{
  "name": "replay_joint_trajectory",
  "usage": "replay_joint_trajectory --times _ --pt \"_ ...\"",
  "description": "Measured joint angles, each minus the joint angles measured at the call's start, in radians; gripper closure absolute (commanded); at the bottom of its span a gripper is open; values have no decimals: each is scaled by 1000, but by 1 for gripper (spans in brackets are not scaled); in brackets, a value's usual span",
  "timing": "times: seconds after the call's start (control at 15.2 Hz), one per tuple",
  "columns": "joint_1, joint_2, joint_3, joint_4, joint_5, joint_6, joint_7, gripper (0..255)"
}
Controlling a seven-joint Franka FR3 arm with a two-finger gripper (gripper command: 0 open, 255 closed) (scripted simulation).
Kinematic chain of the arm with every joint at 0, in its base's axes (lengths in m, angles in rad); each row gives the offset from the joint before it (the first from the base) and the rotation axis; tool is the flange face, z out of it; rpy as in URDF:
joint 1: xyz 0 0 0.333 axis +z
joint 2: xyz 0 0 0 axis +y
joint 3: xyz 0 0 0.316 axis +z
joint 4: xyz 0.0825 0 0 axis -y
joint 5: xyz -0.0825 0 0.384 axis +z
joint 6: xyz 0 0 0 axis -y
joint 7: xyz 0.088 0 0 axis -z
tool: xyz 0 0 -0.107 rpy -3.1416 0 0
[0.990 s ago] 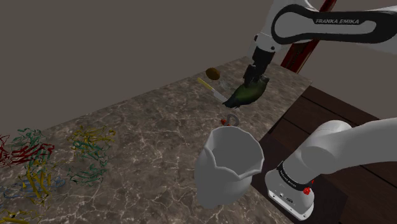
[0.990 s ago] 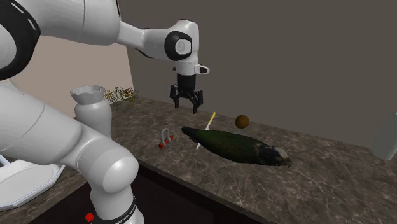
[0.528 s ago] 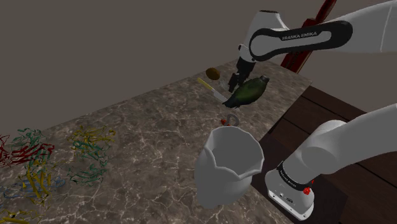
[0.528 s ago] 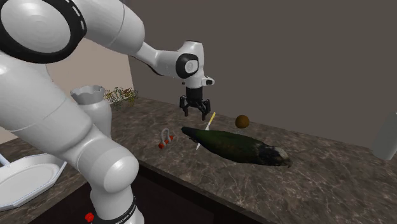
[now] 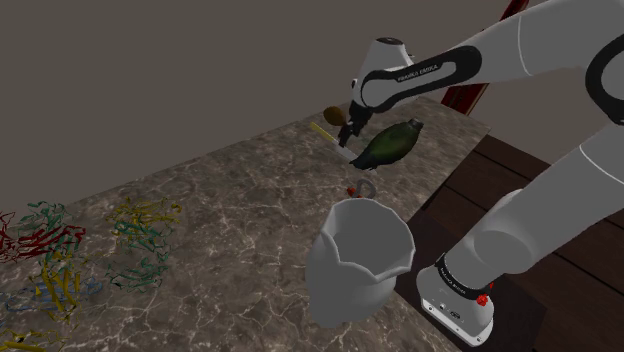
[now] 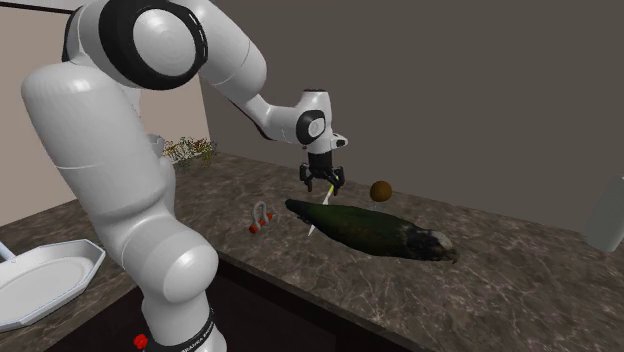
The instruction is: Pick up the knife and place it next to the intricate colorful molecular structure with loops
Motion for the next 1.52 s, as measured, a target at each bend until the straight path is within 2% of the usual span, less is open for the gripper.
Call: replay_joint_trajectory --times 0.53,0.99,1.06,1.52 --pt "0 121 0 5 -7 131 -1 0" --pt "0 142 1 5 -7 153 1 0" --pt "0 142 1 5 -7 153 1 255" --pt "0 142 1 5 -7 153 1 255"
